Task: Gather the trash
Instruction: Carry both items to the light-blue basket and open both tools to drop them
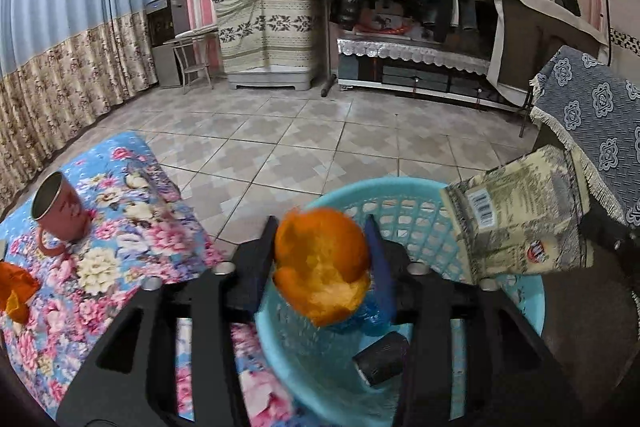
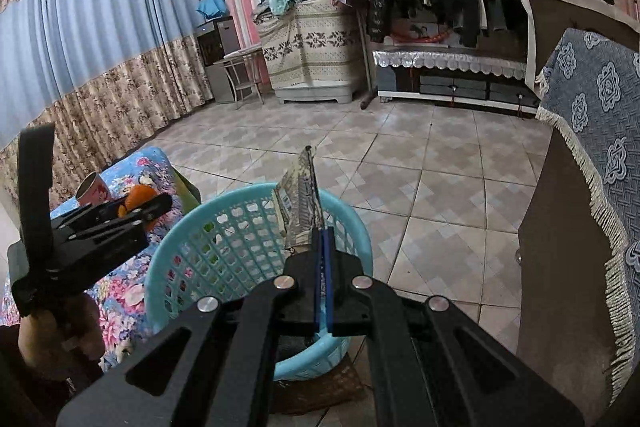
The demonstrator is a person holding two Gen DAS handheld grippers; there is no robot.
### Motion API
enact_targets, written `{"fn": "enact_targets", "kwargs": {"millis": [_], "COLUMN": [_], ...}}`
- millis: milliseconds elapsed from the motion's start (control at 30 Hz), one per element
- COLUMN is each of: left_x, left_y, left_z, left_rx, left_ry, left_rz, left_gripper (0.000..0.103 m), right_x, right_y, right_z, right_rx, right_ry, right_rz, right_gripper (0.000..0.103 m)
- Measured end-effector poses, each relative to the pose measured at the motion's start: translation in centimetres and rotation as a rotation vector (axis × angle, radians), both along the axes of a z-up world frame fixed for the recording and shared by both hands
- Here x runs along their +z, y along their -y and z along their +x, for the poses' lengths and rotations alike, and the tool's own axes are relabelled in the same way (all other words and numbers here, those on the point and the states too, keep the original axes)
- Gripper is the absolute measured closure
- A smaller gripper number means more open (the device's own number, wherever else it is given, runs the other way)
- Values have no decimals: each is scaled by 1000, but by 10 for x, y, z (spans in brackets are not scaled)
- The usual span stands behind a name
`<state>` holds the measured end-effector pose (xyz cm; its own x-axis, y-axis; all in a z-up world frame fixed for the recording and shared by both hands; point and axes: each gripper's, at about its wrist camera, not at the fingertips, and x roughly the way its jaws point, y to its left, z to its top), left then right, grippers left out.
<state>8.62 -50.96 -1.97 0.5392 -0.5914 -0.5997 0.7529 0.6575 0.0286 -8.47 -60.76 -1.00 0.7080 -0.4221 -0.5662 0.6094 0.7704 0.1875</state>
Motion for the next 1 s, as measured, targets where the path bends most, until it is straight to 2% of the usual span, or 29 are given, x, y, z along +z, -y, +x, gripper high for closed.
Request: {"fn": "enact_targets", "kwargs": {"millis": [33, 133, 267, 500, 833, 900, 967, 1000], "left_x": [1, 6, 15, 30, 42, 43, 43, 43], "left_y": [1, -1, -14, -49, -104, -117, -131, -138], "left_z": [0, 2, 10, 26, 50, 54, 58, 59], "left_rx": [1, 8, 44, 123, 221, 239, 256, 263], "left_ry": [9, 38, 29, 87, 89, 90, 89, 89], "left_rz": [-2, 0, -11, -1, -5, -5, -4, -3], "left_gripper": [37, 29, 15, 9, 6, 6, 6, 6], "right_x": [-2, -7, -11, -14, -31, -35, -38, -39], "right_y": [0, -1, -6, -10, -14, -16, -16, -18], "right_z": [1, 4, 10, 26, 73, 78, 82, 82], "right_rx": [0, 2, 7, 24, 46, 41, 31, 25], "right_ry": [-1, -9, -24, -40, -128, -146, -155, -151], "right_rz": [3, 11, 15, 29, 59, 55, 47, 35], "right_gripper": [102, 102, 102, 102, 100, 89, 31, 29]}}
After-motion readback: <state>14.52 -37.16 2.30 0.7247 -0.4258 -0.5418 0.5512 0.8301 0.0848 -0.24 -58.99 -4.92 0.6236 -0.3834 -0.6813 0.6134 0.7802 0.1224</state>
